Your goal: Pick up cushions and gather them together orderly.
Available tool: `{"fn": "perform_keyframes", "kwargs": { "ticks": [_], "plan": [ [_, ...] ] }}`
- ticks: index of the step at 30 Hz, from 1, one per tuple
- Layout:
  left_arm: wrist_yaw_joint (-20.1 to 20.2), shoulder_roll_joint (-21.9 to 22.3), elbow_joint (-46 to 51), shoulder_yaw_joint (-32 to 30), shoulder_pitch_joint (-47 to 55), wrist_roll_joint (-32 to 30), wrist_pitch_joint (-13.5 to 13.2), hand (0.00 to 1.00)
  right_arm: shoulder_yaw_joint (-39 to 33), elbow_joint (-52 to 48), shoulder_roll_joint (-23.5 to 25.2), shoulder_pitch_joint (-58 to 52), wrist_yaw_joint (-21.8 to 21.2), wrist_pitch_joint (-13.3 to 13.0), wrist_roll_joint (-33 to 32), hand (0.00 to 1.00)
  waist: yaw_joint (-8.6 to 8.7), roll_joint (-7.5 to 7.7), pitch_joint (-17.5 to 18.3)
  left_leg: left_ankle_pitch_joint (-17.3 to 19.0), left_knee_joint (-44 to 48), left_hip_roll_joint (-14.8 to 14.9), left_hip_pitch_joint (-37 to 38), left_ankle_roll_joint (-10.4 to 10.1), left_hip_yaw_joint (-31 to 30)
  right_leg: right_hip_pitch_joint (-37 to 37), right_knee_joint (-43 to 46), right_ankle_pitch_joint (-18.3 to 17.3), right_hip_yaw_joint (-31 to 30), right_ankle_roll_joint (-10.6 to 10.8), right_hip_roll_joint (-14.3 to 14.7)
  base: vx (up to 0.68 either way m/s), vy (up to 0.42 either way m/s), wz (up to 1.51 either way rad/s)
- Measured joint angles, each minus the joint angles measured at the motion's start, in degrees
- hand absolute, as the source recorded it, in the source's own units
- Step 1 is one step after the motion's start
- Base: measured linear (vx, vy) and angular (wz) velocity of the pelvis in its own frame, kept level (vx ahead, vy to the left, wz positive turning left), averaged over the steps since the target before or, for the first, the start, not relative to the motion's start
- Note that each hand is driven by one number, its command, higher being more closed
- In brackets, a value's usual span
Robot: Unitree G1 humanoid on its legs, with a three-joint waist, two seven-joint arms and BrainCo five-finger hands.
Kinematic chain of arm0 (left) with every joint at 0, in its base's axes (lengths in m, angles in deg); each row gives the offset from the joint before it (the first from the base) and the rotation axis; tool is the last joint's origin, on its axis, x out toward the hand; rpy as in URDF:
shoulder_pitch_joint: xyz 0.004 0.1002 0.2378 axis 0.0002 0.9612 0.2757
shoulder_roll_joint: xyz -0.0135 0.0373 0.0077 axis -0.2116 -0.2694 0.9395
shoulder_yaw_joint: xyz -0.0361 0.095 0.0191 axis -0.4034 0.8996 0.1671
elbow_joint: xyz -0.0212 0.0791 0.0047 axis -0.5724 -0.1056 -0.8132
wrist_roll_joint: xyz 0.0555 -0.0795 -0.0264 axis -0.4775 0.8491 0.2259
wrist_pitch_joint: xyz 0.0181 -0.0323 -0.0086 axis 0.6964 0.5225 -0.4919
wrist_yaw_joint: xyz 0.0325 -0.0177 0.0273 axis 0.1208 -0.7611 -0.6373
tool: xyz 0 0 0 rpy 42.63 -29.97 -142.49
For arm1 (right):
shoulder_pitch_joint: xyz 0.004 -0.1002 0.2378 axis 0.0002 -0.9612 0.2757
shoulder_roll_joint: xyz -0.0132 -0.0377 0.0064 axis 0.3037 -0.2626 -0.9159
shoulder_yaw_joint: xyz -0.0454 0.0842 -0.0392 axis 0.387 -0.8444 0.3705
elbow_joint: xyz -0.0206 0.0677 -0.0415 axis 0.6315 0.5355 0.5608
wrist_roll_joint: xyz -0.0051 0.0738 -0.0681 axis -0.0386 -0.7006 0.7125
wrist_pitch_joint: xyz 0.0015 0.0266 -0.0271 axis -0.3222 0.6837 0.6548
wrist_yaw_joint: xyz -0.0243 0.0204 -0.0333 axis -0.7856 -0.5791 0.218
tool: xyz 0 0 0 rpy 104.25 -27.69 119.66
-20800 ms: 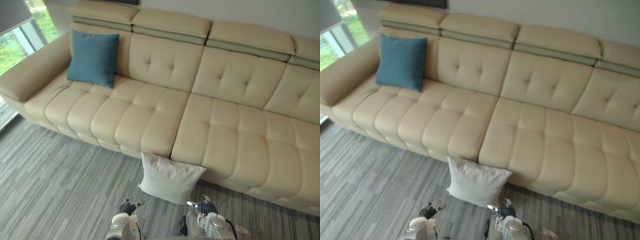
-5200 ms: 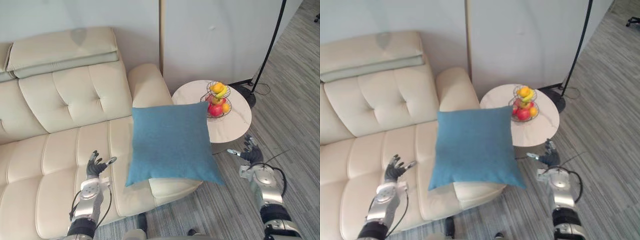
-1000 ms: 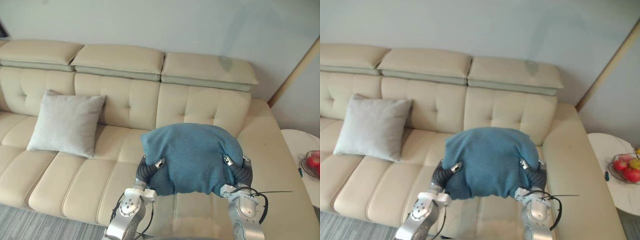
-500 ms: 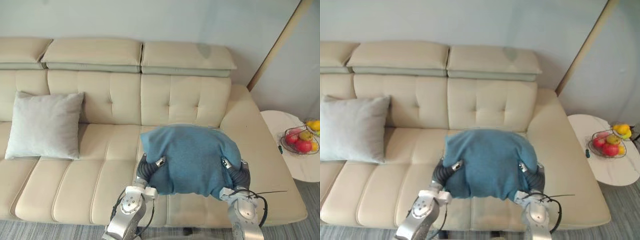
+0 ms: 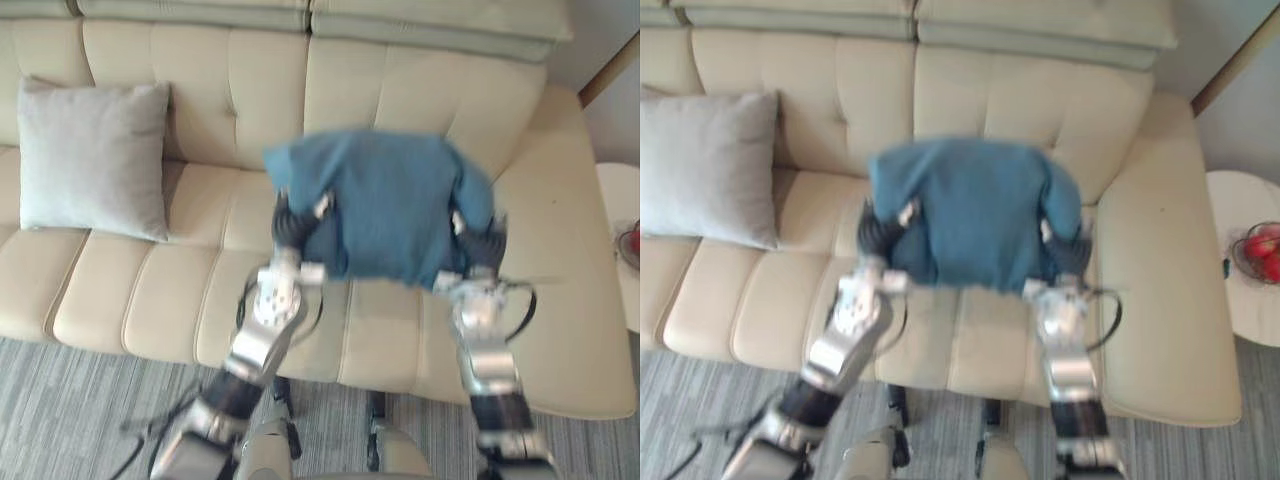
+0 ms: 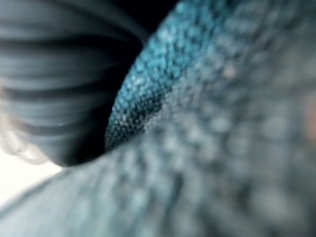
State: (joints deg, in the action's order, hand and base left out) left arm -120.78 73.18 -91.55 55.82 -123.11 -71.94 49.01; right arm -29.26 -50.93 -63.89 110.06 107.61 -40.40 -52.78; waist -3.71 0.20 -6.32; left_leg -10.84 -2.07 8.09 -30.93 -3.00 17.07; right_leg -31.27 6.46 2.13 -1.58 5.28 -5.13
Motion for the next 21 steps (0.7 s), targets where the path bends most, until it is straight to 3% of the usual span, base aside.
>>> {"fn": "perform_keyframes", "kwargs": {
  "ticks": [3, 4, 5, 8, 12, 16, 21],
  "plan": [
    [-2.2, -1.4, -8.9, -2.7, -11.1, 0.0, -1.8, 1.00, -0.1, 6.3, -0.6, 12.5, 3.5, 0.0, 3.6, 1.00, 0.19, -0.94, -1.1, -1.6, -1.2, -0.1, -3.0, 0.3, -0.3, -3.3, 0.0, 0.5, 0.1, 0.0, 0.0, -0.01, 0.015, 0.02],
    [-2.3, -1.7, -12.6, -3.7, -15.2, 0.1, -1.9, 0.00, -0.1, 8.4, -1.2, 16.5, 4.2, 0.0, 3.9, 1.00, 0.23, -1.31, -2.3, -2.2, -1.7, -0.2, -3.3, 0.3, -0.5, -3.8, 0.1, 0.5, 0.3, 0.0, 0.0, 0.01, 0.011, 0.06],
    [-2.4, -1.9, -16.1, -4.7, -18.8, 0.5, -2.0, 0.00, -0.3, 10.9, -1.2, 20.0, 5.2, -0.1, 4.1, 0.00, 0.30, -1.56, -3.1, -2.9, -2.3, -0.3, -3.9, 0.1, -0.7, -4.5, 0.1, 0.5, 0.8, 0.0, -0.1, 0.02, 0.006, 0.08],
    [-2.4, -1.8, -28.3, -7.6, -29.6, 1.0, -1.6, 0.00, -2.3, 20.4, -0.3, 29.2, 7.7, 0.1, 3.7, 0.00, 0.61, -2.20, -4.4, -4.7, -3.8, -0.2, -7.1, -0.6, -2.3, -8.0, 0.3, 0.5, 1.6, 0.0, 0.0, 0.02, 0.003, 0.10],
    [0.3, -0.7, -37.1, -11.2, -35.4, 3.3, 0.2, 0.00, -5.4, 31.9, 1.4, 35.7, 7.6, -0.1, -0.2, 0.00, 0.63, -2.73, -6.6, -5.4, -3.8, 0.2, -10.2, -1.5, -2.4, -11.0, 0.6, 0.5, 2.5, 0.0, 0.2, 0.02, 0.004, 0.02],
    [4.9, 1.7, -45.2, -16.9, -35.3, 5.1, 3.3, 0.00, -7.3, 42.3, 2.3, 36.8, 2.6, 0.3, -10.3, 0.00, 0.95, -2.68, -9.0, -7.2, -3.8, 0.7, -11.7, -3.6, -2.0, -13.3, 2.2, 0.5, 2.6, -0.1, 0.5, 0.00, -0.011, -0.04],
    [6.0, 3.3, -46.1, -21.5, -32.3, 5.6, 3.7, 0.00, -7.6, 42.7, 2.7, 36.9, -1.5, 0.7, -12.6, 0.00, 1.64, -2.77, -14.5, -7.3, -3.8, 1.5, -13.9, -3.7, -2.1, -17.0, 4.4, 0.5, 2.3, -0.1, 1.5, -0.02, -0.010, -0.12]
  ]
}}
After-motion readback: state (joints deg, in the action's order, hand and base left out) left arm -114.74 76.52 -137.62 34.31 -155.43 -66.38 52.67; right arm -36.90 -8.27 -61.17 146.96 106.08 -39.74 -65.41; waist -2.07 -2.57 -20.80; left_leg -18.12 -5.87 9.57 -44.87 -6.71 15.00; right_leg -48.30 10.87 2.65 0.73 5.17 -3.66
